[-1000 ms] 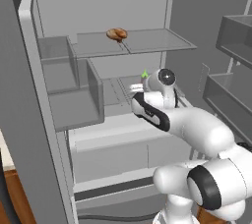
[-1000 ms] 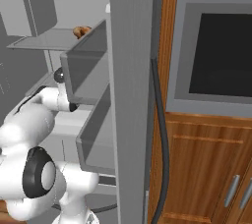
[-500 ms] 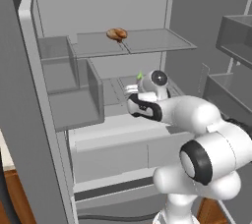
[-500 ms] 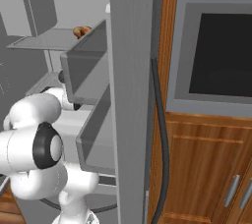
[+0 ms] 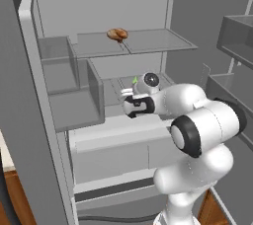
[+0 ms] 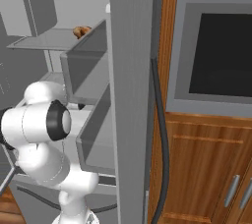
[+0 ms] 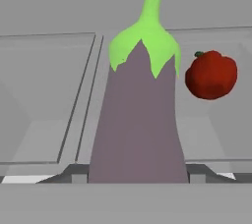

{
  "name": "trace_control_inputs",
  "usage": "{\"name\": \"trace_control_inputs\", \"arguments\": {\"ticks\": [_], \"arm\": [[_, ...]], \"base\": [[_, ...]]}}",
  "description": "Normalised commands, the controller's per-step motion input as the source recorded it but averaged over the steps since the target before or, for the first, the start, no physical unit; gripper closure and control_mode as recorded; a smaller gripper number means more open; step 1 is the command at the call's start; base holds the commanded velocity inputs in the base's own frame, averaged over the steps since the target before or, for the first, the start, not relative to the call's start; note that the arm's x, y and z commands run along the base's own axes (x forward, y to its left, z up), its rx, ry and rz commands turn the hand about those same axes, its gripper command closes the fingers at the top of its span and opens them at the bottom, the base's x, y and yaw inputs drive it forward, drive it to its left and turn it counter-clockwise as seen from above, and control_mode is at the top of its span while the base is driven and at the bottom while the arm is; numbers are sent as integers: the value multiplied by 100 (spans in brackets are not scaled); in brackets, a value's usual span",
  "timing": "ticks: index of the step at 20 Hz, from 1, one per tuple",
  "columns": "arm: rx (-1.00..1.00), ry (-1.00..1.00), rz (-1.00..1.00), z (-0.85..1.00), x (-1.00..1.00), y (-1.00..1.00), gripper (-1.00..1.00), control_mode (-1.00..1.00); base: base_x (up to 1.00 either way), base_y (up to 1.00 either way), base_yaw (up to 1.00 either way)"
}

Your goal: Transport the chicken drumstick and eggplant to the fridge. Place the chicken drumstick on the rack containing meat and place the eggplant on the rack containing the vegetable, ensuring meats and vegetables are on different racks.

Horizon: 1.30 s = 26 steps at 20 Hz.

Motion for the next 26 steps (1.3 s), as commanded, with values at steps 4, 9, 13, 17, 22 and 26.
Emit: {"name": "trace_control_inputs", "arguments": {"ticks": [4,9,13,17,22,26], "arm": [[-1,0,-1,-26,39,19,100,-100],[0,0,-1,-38,42,12,100,-100],[0,0,-1,-28,54,9,100,-100],[0,0,-2,-38,54,22,-100,-100],[0,3,-6,-13,9,4,-100,-100],[0,2,-11,0,-16,0,-100,-100]], "base": [[0,0,0],[0,0,0],[0,0,0],[0,0,0],[0,0,0],[0,0,0]]}}
